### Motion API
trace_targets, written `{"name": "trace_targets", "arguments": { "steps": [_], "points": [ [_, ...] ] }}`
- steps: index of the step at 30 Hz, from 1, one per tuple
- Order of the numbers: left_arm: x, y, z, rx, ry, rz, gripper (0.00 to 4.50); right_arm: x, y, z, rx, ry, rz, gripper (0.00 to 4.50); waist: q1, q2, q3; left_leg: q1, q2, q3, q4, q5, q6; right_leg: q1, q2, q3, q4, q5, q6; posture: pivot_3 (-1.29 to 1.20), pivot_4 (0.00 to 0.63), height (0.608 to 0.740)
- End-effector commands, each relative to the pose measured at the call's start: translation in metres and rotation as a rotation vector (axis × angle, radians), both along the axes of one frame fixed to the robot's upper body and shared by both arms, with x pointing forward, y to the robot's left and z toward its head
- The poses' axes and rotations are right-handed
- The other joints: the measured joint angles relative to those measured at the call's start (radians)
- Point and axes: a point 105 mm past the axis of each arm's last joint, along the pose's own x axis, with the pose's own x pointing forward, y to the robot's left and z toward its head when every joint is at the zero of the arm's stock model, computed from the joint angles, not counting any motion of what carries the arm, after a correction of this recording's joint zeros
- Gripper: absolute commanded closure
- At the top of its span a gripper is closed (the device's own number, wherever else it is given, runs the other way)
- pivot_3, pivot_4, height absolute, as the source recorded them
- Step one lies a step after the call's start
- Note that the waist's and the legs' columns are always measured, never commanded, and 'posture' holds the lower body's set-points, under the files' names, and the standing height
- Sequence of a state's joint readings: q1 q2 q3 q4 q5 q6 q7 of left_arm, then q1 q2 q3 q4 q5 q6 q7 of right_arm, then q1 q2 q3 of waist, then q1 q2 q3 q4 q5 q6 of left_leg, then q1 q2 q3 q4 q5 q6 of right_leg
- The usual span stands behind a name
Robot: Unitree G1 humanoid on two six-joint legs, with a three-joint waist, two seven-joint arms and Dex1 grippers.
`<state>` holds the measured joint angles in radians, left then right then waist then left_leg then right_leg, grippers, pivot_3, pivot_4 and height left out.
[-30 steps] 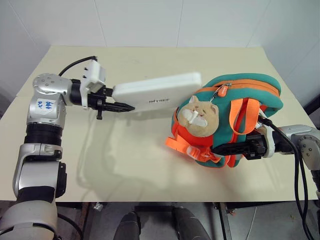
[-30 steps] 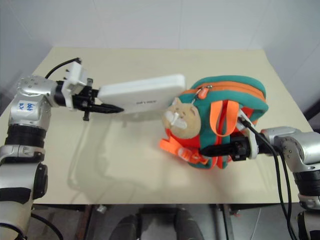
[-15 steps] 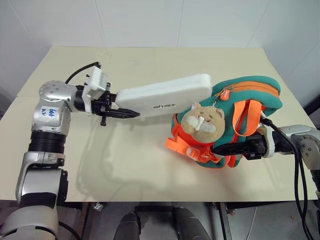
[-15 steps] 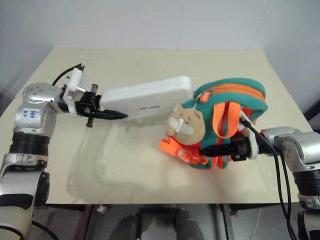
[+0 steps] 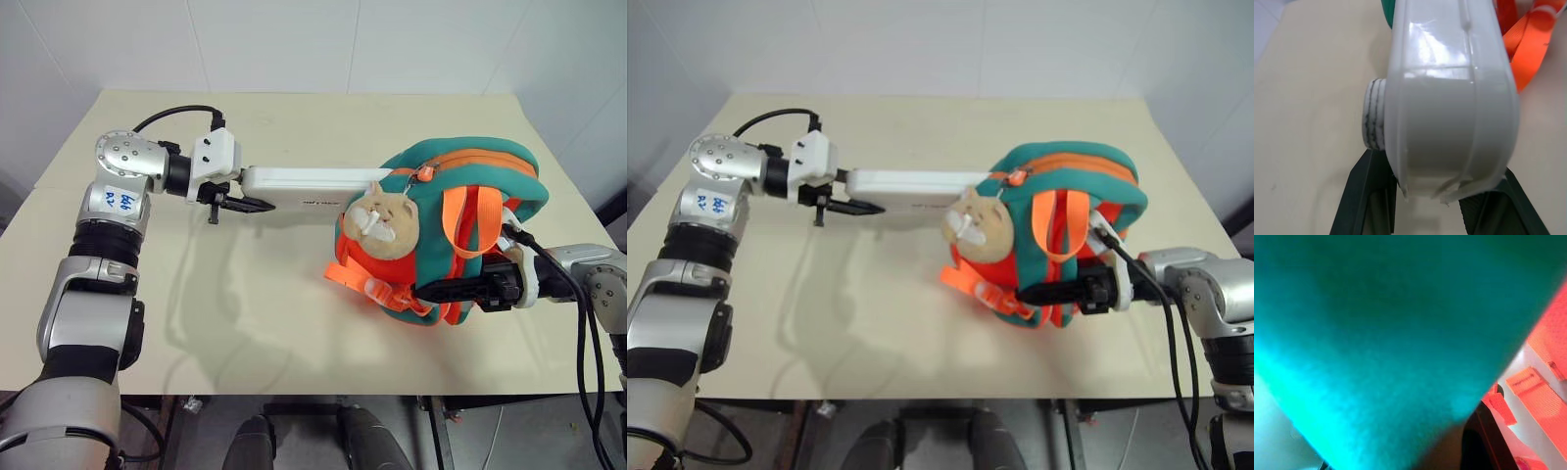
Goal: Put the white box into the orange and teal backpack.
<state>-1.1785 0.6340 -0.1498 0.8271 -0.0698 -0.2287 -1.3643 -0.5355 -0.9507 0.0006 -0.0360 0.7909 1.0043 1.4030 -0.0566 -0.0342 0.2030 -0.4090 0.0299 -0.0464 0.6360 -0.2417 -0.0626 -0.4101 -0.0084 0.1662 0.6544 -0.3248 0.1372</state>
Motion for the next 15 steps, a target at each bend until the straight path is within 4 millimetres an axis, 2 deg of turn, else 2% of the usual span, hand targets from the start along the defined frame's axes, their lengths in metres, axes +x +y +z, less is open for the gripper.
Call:
{"name": "trace_targets", "arguments": {
  "steps": [1, 7, 15],
  "points": [
    [0.004, -0.008, 0.004, 0.021, 0.016, 0.008, 3.26, -0.003, 0.003, 0.006, 0.017, -0.024, 0.016, 3.94, 0.001, 0.000, 0.000, 0.000, 0.000, 0.000, 0.000, 0.000, 0.000, 0.000, 0.000, 0.000, 0.000, 0.000, 0.000, 0.00, 0.150, 0.740],
    [-0.001, -0.045, 0.021, 0.064, 0.044, -0.132, 3.26, -0.002, 0.006, 0.007, 0.023, -0.027, 0.023, 3.94, 0.007, -0.001, 0.000, -0.002, -0.001, -0.001, 0.002, 0.000, 0.000, 0.000, 0.000, 0.000, 0.000, 0.000, 0.001, 0.00, 0.150, 0.740],
    [-0.012, -0.078, 0.031, 0.170, 0.094, -0.276, 3.26, -0.004, 0.006, 0.007, 0.017, -0.023, 0.038, 3.94, 0.006, -0.001, 0.001, -0.004, -0.001, -0.001, 0.001, -0.001, 0.001, -0.001, 0.000, 0.000, -0.001, -0.001, 0.002, 0.00, 0.150, 0.740]
  ]
}}
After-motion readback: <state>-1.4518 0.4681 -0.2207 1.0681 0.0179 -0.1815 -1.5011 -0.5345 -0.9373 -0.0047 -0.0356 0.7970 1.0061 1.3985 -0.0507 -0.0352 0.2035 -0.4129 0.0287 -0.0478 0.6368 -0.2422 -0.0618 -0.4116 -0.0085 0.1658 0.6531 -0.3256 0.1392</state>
